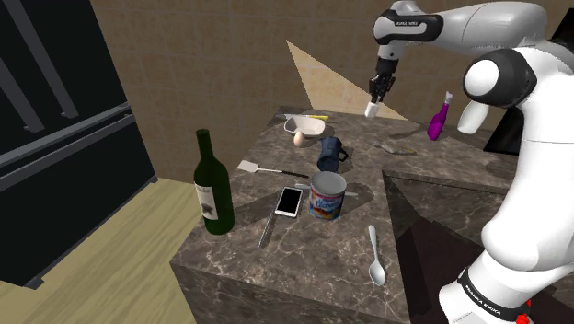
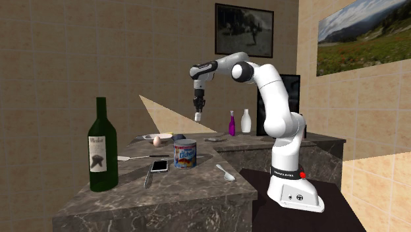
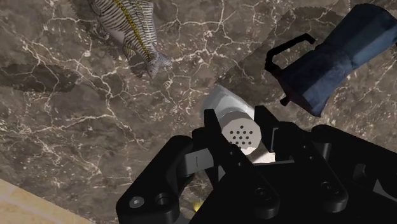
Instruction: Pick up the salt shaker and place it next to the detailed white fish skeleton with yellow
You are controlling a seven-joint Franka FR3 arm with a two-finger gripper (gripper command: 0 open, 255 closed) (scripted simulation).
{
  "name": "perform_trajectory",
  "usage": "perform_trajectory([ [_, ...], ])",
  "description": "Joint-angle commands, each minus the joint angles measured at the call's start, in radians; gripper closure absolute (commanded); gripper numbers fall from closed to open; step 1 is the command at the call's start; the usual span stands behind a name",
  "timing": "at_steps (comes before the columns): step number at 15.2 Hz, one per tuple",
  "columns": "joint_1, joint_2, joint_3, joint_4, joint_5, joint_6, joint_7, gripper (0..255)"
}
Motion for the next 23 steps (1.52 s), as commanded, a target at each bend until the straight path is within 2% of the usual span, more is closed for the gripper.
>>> perform_trajectory([
  [1,-0.013,0.040,-0.003,0.039,0.004,0.001,-0.016,255],
  [11,-0.009,0.025,-0.003,-0.119,0.004,0.143,-0.020,255],
  [23,-0.007,0.044,-0.001,-0.252,0.007,0.295,-0.026,255],
])
